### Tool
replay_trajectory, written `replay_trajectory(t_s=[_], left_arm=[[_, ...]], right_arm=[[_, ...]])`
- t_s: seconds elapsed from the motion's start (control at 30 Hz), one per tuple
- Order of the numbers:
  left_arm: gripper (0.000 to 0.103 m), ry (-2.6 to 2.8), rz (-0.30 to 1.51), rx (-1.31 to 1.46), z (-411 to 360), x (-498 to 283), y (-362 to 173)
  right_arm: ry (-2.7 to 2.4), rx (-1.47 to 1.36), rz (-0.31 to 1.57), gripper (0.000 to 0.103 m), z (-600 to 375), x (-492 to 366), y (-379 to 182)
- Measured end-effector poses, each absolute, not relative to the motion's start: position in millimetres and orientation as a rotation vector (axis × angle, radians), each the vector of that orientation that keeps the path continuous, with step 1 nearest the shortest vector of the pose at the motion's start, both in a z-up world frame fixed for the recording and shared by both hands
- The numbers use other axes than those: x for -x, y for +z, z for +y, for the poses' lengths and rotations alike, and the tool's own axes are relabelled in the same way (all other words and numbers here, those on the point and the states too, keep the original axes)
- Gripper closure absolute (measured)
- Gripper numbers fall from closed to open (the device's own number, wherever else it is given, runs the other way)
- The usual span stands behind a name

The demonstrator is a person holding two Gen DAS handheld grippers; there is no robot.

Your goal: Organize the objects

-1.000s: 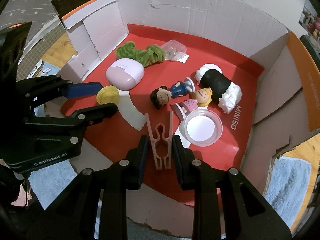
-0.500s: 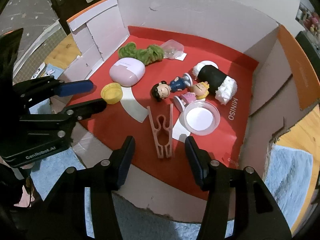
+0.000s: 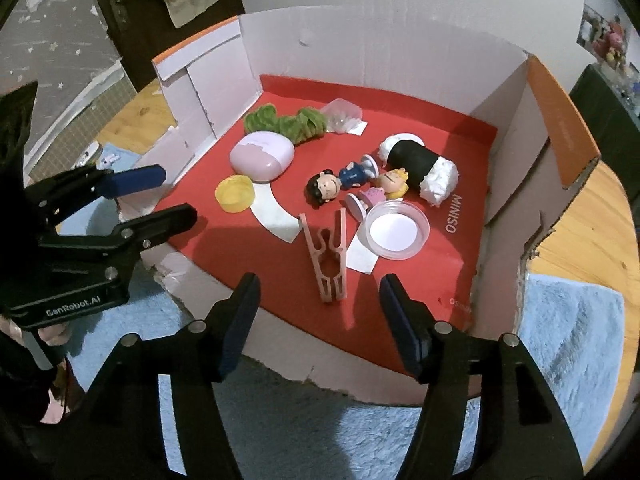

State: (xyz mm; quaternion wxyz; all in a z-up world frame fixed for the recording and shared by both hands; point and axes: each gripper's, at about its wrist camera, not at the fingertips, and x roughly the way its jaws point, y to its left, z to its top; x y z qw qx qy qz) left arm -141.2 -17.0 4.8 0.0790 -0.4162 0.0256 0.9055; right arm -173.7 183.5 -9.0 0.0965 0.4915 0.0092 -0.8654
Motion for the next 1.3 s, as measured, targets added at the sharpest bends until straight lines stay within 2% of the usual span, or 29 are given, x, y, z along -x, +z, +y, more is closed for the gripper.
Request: replay_trajectory(t_s=[0.1,0.43,0.57,0.63,0.77,0.9,0.97,1.3], left_arm=[[0.04,2.716,0.06,1.235,-17.6,138.5,6.0],[0.028,2.768,0.025,1.207,-23.9,130.5,8.7],[0.016,2.804,0.028,1.172,-25.2,123.8,13.4],[0.015,2.813,0.022,1.154,-26.0,120.2,16.4],[0.005,2.827,0.008,1.14,-28.1,115.8,18.6],[0.003,2.827,-0.007,1.146,-29.8,111.5,16.2],[0.0,2.828,-0.02,1.148,-31.0,109.4,14.7],[0.0,2.826,-0.048,1.12,-31.8,93.3,12.9]], right_arm=[[-2.58,-1.426,0.023,0.031,182.4,170.9,-7.1],[-2.657,-1.338,0.032,0.026,182.6,156.7,-2.1],[-2.675,-1.307,0.028,0.02,181.8,152.2,1.0],[-2.683,-1.295,0.029,0.02,181.0,150.1,2.6],[-2.701,-1.275,0.026,0.02,179.7,146.3,4.0],[-2.722,-1.257,0.027,0.017,178.5,139.4,4.9],[-2.736,-1.248,0.034,0.012,177.7,135.5,5.7],[-2.788,-1.183,0.032,0.011,172.1,113.9,14.9]])
